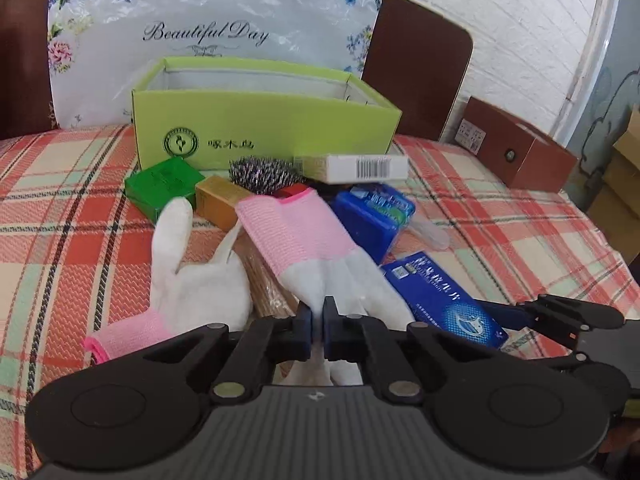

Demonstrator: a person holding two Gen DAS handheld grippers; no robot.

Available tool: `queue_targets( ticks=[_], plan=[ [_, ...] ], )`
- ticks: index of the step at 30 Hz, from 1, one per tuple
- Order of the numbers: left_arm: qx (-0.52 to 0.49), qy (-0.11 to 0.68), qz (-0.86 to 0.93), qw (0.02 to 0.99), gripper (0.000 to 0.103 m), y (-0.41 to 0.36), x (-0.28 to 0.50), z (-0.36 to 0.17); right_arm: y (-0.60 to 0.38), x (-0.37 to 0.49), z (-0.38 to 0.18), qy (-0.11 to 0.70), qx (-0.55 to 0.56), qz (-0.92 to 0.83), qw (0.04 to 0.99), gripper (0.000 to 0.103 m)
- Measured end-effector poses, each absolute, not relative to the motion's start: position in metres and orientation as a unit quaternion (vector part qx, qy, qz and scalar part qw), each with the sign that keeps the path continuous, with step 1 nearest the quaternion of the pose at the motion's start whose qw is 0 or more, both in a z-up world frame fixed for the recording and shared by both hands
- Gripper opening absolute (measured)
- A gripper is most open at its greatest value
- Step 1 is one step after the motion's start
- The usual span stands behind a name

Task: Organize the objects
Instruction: 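Lift the glove and blue box into the storage box and open both grippers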

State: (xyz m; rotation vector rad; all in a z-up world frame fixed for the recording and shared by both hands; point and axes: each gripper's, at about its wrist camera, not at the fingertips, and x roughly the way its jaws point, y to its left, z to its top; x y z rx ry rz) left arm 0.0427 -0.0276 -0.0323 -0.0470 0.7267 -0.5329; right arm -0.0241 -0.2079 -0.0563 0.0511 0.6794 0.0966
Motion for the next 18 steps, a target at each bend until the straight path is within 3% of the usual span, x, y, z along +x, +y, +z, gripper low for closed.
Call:
queue_targets(
  ticks=[18],
  plan=[
    [-0.082,0.201,-0.243,0.945,0.005,0.001,0.066,0.076,-0.246,-0.018,0.046,0.184,0.067,0.074,0.978,0.057]
  ],
)
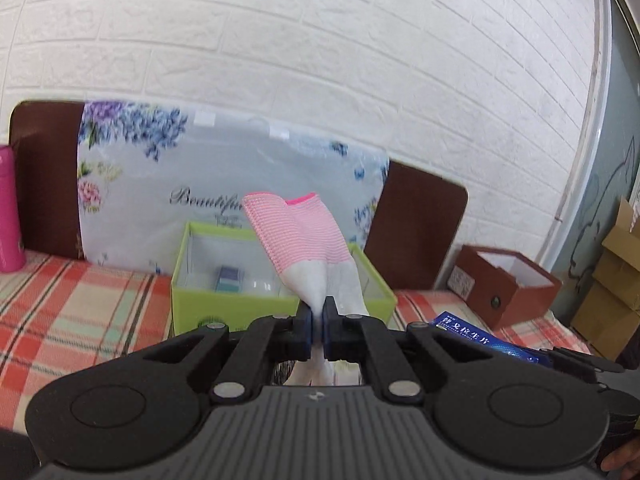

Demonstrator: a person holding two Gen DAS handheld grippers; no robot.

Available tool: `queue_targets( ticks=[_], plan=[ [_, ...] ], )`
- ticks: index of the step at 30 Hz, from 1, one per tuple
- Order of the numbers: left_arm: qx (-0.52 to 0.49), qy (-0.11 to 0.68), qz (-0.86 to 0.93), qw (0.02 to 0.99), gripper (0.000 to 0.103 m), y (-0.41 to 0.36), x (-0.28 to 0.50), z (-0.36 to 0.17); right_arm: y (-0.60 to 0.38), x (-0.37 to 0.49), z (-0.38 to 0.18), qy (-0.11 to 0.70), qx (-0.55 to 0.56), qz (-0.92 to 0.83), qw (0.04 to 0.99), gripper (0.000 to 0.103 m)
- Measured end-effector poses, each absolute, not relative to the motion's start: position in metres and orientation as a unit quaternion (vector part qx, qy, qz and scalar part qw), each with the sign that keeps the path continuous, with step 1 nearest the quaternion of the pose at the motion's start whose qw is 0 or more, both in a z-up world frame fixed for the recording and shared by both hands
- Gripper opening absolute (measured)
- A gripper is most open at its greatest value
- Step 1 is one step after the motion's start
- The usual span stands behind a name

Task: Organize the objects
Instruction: 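Lift the glove and blue box into the storage box and open both grippers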

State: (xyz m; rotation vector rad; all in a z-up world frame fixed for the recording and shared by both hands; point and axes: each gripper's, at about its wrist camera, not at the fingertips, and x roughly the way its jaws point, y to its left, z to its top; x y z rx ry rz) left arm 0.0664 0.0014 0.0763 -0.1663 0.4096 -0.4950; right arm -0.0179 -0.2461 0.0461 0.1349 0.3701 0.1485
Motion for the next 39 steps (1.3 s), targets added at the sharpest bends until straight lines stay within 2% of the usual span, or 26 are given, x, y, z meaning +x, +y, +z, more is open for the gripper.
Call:
queue_targets(
  ticks=[11,20,21,22,25,26,27,28,29,30,32,35,39],
  plan=[
    [-0.104,0.192,-0.235,0.947,0.005,-0.029,0.158,0.104,-0.249,0.079,0.059,0.145,0.071,0.038,0.986,0.057],
    [-0.111,0.224,-0.231,0.94,0.005,-0.066,0.228,0.089,-0.255,0.145,0.046,0.145,0.06,0.02,0.987,0.057],
    [-0.107,0.23,-0.229,0.94,0.004,-0.069,0.234,0.083,-0.256,0.151,0.044,0.143,0.055,0.017,0.988,0.039],
    [-0.105,0.237,-0.226,0.939,0.004,-0.072,0.241,0.076,-0.256,0.158,0.041,0.143,0.048,0.018,0.988,0.034],
    [-0.096,0.253,-0.217,0.938,0.006,-0.076,0.257,0.051,-0.26,0.184,0.026,0.166,0.035,0.011,0.986,0.034],
    [-0.088,0.257,-0.215,0.938,0.013,-0.076,0.259,0.042,-0.259,0.193,0.019,0.18,0.026,0.003,0.983,0.035],
    [-0.08,0.267,-0.212,0.937,0.031,-0.074,0.26,0.035,-0.259,0.199,0.011,0.194,0.018,-0.003,0.981,0.035],
    [-0.075,0.275,-0.208,0.936,0.043,-0.072,0.259,0.03,-0.259,0.202,0.004,0.207,0.015,-0.006,0.978,0.035],
    [-0.076,0.275,-0.201,0.937,0.063,-0.068,0.257,0.025,-0.26,0.202,-0.001,0.212,0.018,-0.004,0.977,0.038],
    [-0.079,0.27,-0.193,0.94,0.071,-0.064,0.255,0.022,-0.262,0.199,-0.006,0.212,0.023,-0.002,0.977,0.039],
    [-0.077,0.263,-0.181,0.944,0.072,-0.058,0.25,0.02,-0.261,0.195,-0.011,0.209,0.023,0.005,0.978,0.041],
    [-0.085,0.276,-0.176,0.941,0.072,-0.05,0.246,0.025,-0.255,0.19,-0.008,0.212,0.011,0.008,0.977,0.052],
    [-0.104,0.26,-0.176,0.944,0.078,-0.043,0.231,0.036,-0.252,0.185,0.007,0.202,0.019,0.007,0.979,0.055]
  ],
)
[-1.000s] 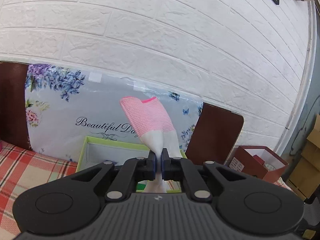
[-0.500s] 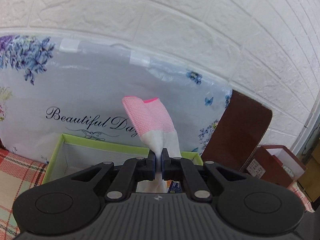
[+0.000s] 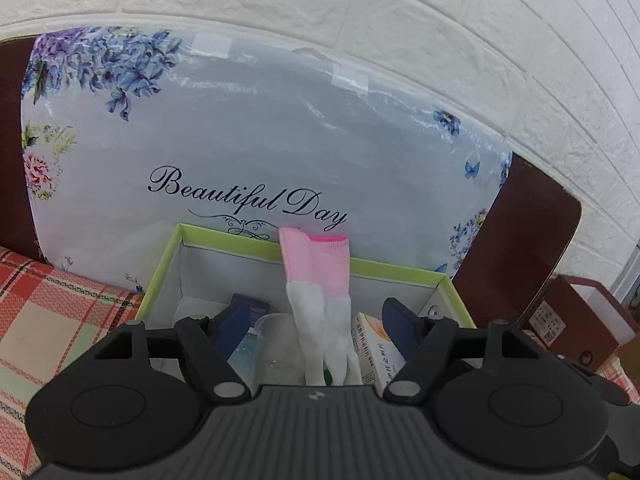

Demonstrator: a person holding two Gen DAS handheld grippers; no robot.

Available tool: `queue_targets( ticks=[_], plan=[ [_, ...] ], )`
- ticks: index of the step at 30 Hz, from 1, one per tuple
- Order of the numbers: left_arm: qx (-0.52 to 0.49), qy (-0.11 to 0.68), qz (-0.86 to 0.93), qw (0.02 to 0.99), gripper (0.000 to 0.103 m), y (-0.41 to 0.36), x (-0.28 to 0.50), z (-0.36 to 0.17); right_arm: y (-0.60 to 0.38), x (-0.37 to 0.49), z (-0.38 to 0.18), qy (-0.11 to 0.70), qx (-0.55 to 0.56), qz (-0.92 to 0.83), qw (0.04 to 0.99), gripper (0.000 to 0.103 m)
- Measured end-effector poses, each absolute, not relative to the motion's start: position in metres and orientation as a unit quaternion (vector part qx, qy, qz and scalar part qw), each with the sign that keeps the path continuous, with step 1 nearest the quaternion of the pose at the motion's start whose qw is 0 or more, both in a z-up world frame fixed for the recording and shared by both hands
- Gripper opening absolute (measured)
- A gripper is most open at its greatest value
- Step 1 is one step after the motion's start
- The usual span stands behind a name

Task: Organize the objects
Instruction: 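Lift the glove and blue box into the storage box and open both grippers, then grasp the second white glove with the left gripper while the right grasps the toothpick bundle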

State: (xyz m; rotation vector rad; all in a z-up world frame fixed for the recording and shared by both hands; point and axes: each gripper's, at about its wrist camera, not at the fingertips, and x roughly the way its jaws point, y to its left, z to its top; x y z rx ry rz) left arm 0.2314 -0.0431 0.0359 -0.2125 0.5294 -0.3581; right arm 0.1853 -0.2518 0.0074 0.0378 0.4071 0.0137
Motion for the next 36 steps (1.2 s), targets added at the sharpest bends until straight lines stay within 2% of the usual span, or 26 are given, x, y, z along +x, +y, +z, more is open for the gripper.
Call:
queue_targets(
  ticks=[4,5,6,7,8,12,18,23,30,36],
  plan=[
    [-0.094,0.257,-0.17,0.947,0.078,-0.045,0.212,0.049,-0.256,0.194,0.009,0.24,0.063,0.006,0.969,0.068],
    [-0.092,0.252,-0.171,0.948,0.079,-0.043,0.204,0.052,-0.256,0.188,0.011,0.236,0.07,0.008,0.969,0.076],
    [-0.091,0.246,-0.17,0.95,0.082,-0.041,0.197,0.055,-0.257,0.181,0.014,0.227,0.075,0.014,0.971,0.092],
    [-0.09,0.238,-0.167,0.953,0.083,-0.038,0.187,0.059,-0.256,0.173,0.017,0.219,0.079,0.013,0.972,0.101],
    [-0.089,0.23,-0.166,0.955,0.086,-0.036,0.176,0.062,-0.256,0.162,0.022,0.21,0.082,0.006,0.974,0.103],
    [-0.106,0.212,-0.168,0.957,0.095,-0.023,0.133,0.069,-0.258,0.123,0.034,0.197,0.096,0.009,0.976,0.103],
    [-0.095,0.207,-0.18,0.957,0.096,-0.008,0.072,0.055,-0.26,0.061,0.029,0.197,0.128,-0.004,0.972,0.103],
    [-0.103,0.259,-0.161,0.947,0.096,0.007,0.041,0.018,-0.255,0.021,0.01,0.211,0.142,-0.025,0.967,0.103],
    [-0.061,0.295,-0.14,0.943,0.096,0.022,0.019,-0.025,-0.236,-0.009,-0.022,0.259,0.125,-0.018,0.958,0.103],
    [-0.004,0.3,-0.149,0.942,0.096,0.014,0.042,-0.046,-0.23,-0.02,-0.03,0.276,0.13,-0.016,0.952,0.103]
  ],
)
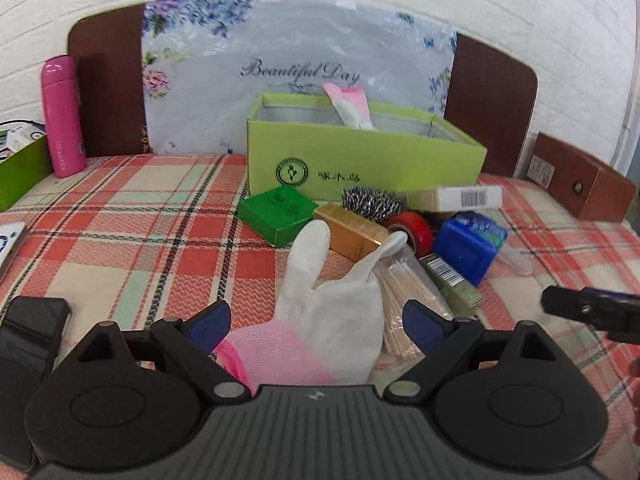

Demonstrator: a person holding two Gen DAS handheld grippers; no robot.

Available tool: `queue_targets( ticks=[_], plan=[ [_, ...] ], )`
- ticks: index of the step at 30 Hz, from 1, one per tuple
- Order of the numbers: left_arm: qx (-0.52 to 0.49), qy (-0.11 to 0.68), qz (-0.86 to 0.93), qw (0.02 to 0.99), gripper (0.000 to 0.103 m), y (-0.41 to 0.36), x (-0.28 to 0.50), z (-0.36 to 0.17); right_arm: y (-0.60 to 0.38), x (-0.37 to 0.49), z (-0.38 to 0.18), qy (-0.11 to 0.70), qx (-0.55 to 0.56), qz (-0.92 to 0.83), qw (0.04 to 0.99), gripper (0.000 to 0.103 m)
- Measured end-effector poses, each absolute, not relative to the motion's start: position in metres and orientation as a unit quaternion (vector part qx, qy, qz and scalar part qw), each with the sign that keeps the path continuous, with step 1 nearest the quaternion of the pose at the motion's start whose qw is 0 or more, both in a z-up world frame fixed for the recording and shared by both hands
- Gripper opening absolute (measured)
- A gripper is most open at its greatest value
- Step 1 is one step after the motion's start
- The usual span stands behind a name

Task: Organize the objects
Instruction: 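Grasp the second white glove with the left gripper while the right grasps the toothpick bundle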

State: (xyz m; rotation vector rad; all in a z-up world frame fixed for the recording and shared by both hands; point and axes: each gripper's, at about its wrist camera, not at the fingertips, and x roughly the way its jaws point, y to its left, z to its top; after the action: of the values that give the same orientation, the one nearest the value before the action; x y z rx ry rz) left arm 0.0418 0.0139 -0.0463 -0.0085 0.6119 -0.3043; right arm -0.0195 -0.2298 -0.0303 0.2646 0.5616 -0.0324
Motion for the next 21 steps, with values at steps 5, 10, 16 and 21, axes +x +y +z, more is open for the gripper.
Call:
queue_targets(
  ticks=[5,10,16,21],
  plan=[
    [-0.038,0.343,-0.184,0.92,0.03,0.013,0.058,-0.063,-0.222,-0.021,-0.029,0.276,0.11,0.006,0.955,0.103],
    [-0.047,0.337,-0.196,0.92,0.015,0.026,0.04,-0.053,-0.188,-0.011,-0.033,0.291,0.058,0.073,0.952,0.087],
    [-0.032,0.33,-0.168,0.928,0.015,0.043,0.022,-0.046,-0.142,0.013,-0.042,0.294,-0.015,0.139,0.946,0.066],
    [-0.048,0.34,-0.151,0.927,0.025,0.054,0.024,-0.051,-0.122,0.038,-0.052,0.303,-0.048,0.158,0.939,0.063]
  ],
)
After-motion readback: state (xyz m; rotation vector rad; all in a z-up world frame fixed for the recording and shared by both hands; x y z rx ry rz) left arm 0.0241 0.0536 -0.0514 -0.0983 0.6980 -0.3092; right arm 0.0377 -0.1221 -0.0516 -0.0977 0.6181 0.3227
